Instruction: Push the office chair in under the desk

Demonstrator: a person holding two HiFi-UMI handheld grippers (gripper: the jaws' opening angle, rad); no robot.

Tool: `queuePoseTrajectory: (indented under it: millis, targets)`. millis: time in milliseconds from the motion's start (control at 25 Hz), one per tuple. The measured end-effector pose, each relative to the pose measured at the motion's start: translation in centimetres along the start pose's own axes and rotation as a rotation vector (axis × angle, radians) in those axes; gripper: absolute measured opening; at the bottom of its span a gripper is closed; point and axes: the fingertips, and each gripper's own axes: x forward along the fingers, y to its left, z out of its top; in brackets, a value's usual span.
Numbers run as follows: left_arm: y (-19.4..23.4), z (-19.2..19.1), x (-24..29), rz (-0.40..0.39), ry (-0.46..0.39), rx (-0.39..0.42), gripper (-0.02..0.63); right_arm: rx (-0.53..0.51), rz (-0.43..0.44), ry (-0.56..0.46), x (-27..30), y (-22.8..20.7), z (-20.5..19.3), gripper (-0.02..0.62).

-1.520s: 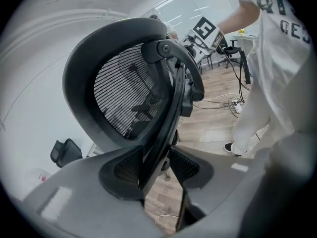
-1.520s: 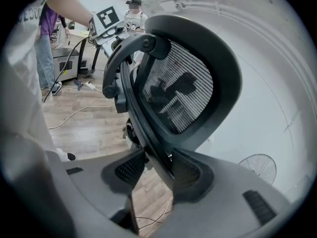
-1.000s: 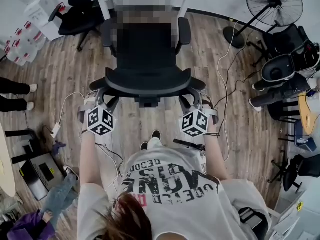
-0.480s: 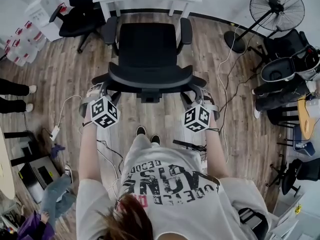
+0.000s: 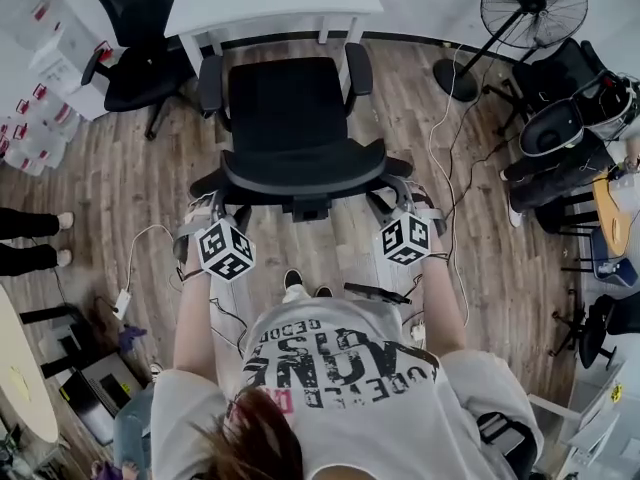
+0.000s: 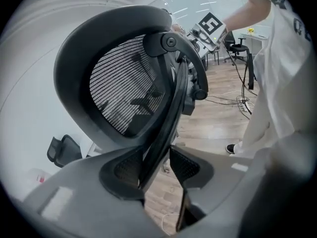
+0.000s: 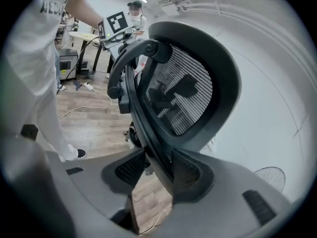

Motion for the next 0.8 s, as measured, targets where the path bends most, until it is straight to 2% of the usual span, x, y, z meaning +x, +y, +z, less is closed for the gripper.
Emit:
queuePoseTrajectory:
  millis: [400,800]
  targets:
    - [3.0,1.1,2.6,0.008,-0.007,0.002,0.179,0.004,-0.009,0.021,2.7,-3.1,-0.5,0.170]
    - [6.0,2.0,5.2,0.002,0.022,-0.021,0.179,0.005,-0.006,-0.013,5.5,-6.4,-0.8,0.170]
